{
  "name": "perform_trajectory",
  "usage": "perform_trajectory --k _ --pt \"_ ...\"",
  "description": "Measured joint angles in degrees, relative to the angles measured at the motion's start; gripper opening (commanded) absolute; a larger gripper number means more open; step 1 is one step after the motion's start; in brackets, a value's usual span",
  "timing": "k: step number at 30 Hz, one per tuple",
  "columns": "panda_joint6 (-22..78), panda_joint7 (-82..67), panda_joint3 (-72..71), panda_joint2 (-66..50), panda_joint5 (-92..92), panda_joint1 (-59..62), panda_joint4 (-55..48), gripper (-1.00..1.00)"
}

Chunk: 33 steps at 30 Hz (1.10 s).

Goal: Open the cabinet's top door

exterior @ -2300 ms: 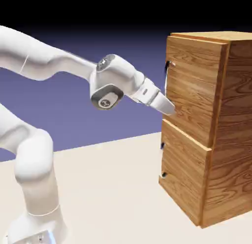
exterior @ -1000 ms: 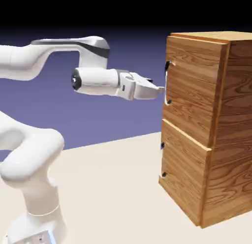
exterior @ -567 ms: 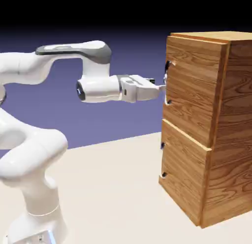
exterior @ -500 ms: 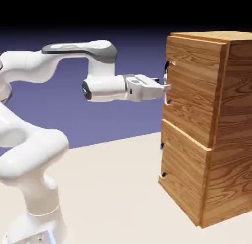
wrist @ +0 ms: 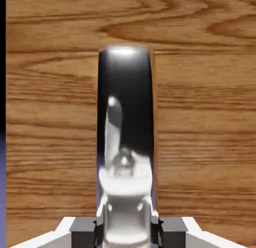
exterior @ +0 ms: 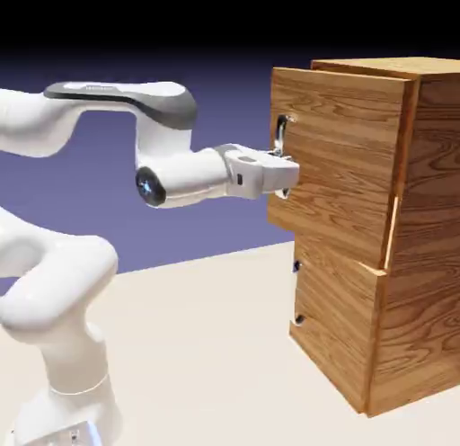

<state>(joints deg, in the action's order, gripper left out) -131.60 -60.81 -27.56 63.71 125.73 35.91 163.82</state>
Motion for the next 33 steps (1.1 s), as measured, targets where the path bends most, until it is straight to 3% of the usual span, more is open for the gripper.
perform_trajectory --k 8,15,33 --pt "16.54 0.31 16.62 -0.36 -18.97 0.34 3.33 -1.00" --pt "32.45 -2.44 31.15 -7.53 -35.89 2.33 0.33 -1.00" --pt "73.50 -15.99 56.49 -44.13 -64.31 -4.17 -29.58 -1.00"
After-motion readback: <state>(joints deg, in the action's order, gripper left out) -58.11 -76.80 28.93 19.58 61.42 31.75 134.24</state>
